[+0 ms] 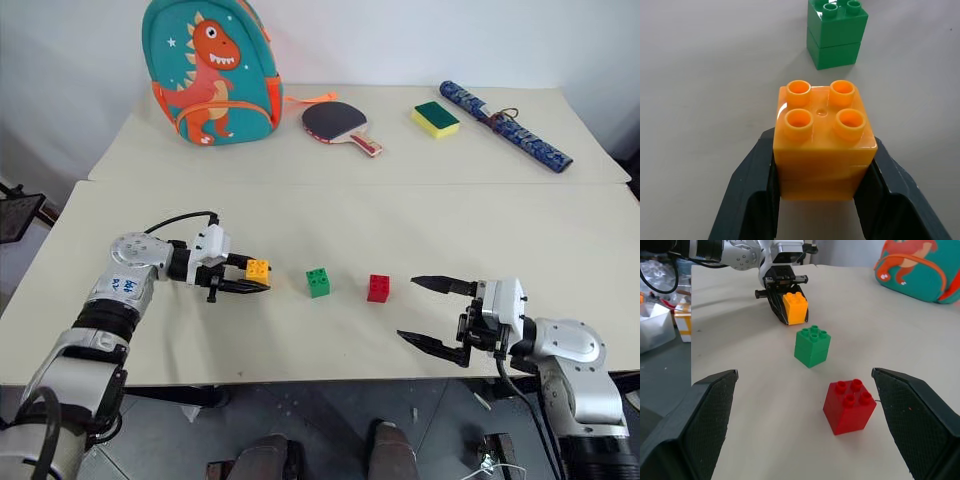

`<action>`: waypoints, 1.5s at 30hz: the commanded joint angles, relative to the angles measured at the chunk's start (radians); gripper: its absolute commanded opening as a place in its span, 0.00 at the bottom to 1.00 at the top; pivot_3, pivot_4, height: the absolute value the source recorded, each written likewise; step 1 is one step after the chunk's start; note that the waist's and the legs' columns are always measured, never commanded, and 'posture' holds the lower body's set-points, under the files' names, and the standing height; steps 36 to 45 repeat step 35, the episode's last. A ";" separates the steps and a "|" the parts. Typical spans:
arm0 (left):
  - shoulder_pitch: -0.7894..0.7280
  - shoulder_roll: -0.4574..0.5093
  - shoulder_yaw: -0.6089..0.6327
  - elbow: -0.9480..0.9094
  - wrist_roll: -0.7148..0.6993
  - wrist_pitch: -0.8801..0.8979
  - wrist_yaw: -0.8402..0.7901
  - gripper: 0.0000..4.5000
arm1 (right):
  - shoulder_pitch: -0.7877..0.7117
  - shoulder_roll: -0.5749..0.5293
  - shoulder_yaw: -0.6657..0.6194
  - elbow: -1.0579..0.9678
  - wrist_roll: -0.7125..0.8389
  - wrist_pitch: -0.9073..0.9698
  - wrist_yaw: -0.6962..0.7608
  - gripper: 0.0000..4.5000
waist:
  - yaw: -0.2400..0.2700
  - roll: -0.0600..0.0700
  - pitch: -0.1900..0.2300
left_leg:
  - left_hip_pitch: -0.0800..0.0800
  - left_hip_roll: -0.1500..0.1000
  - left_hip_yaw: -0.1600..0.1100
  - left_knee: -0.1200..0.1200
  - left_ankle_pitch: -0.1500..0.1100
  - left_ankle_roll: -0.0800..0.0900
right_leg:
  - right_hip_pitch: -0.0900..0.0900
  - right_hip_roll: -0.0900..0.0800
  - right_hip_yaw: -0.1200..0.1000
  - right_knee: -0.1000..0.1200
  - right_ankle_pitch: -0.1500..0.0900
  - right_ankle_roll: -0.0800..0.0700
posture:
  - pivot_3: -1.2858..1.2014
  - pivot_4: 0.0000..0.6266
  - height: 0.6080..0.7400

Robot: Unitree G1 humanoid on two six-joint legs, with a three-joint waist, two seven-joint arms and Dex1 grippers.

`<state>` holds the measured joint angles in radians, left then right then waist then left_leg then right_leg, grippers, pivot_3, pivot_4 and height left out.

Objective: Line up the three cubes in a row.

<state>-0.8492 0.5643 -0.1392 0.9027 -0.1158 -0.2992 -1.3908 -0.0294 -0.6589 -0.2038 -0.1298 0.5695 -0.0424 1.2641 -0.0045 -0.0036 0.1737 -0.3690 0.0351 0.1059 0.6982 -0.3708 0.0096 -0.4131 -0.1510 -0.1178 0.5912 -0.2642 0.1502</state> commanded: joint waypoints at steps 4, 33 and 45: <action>-0.037 -0.025 0.010 0.104 0.013 -0.050 -0.071 0.34 | 0.054 0.001 -0.032 -0.079 0.009 -0.013 -0.050 1.00 | 0.004 0.000 0.000 | 0.000 0.000 0.000 0.003 0.000 0.001 | 0.001 0.000 0.001 0.000 0.000 0.000 | 0.52 0.24 1.00; 0.422 0.329 0.430 -0.601 -0.281 0.332 0.073 0.96 | -0.271 -0.220 -0.004 0.154 0.049 0.108 0.224 1.00 | 0.002 0.000 0.000 | 0.001 0.002 -0.002 0.005 0.000 0.001 | 0.001 -0.001 0.001 0.004 0.000 0.000 | 0.52 0.24 1.00; 0.460 0.344 0.444 -0.601 -0.266 0.321 0.092 0.96 | -0.285 -0.219 0.004 0.168 0.040 0.107 0.227 1.00 | 0.002 0.000 0.000 | 0.001 0.002 -0.002 0.004 -0.001 0.001 | 0.001 -0.001 0.001 0.004 0.000 0.000 | 0.52 0.24 1.00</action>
